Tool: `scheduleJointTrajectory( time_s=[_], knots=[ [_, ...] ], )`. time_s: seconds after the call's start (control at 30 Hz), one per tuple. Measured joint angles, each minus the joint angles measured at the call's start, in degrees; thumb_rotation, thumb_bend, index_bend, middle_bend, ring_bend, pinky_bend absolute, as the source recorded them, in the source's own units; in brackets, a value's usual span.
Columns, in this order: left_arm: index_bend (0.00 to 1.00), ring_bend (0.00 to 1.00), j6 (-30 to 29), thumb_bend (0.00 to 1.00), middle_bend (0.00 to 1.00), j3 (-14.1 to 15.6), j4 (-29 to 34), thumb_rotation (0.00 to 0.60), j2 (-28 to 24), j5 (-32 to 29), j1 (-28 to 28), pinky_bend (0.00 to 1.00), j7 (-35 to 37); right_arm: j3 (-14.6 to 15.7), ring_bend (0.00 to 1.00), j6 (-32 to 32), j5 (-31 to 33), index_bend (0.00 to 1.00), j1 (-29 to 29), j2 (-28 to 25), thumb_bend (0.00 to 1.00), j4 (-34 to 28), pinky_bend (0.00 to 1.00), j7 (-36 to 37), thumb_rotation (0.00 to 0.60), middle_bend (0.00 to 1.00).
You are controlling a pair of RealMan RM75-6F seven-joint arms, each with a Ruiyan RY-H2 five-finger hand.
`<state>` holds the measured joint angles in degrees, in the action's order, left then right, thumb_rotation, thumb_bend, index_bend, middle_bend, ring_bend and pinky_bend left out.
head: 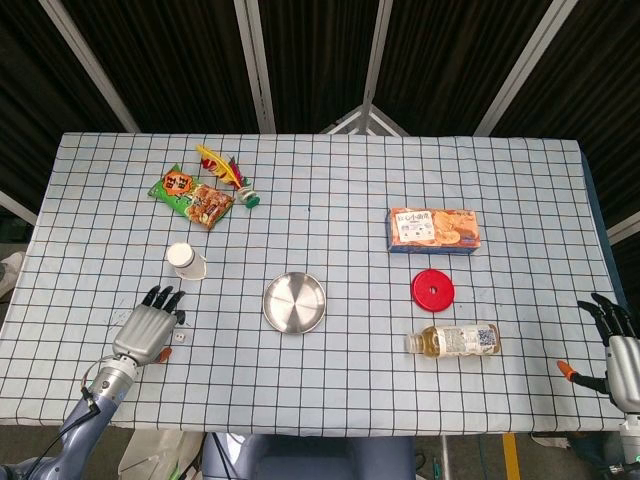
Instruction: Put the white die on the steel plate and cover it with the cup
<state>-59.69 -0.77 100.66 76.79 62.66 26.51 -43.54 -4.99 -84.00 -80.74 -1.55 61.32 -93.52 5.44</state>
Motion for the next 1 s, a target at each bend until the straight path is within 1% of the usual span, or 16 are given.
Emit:
scheduleJointTrajectory(
  time_s=[0.3,0.6,1.0],
  knots=[
    [0.37,0.00,0.78,0.37,0.05,0.50,-2.07,0.600,1.55,-0.74,0.74,0.00,0.74,-0.10,0.14,0.35,0.51,0.21,0.01,-0.06,0.10,0.11,0.01,0.24,0.600,0.14],
    [0.41,0.00,0.60,0.39,0.06,0.83,-3.80,0.600,2.55,0.46,1.15,0.00,2.26,-0.20,0.14,0.68,0.78,0.21,-0.11,0.17,0.10,0.46,0.01,0.31,0.600,0.14],
    [0.42,0.00,0.61,0.40,0.06,1.36,-5.32,0.600,3.27,0.09,1.54,0.00,2.77,-0.11,0.14,1.22,0.87,0.21,-0.22,0.21,0.10,0.56,0.01,0.61,0.600,0.14]
  ],
)
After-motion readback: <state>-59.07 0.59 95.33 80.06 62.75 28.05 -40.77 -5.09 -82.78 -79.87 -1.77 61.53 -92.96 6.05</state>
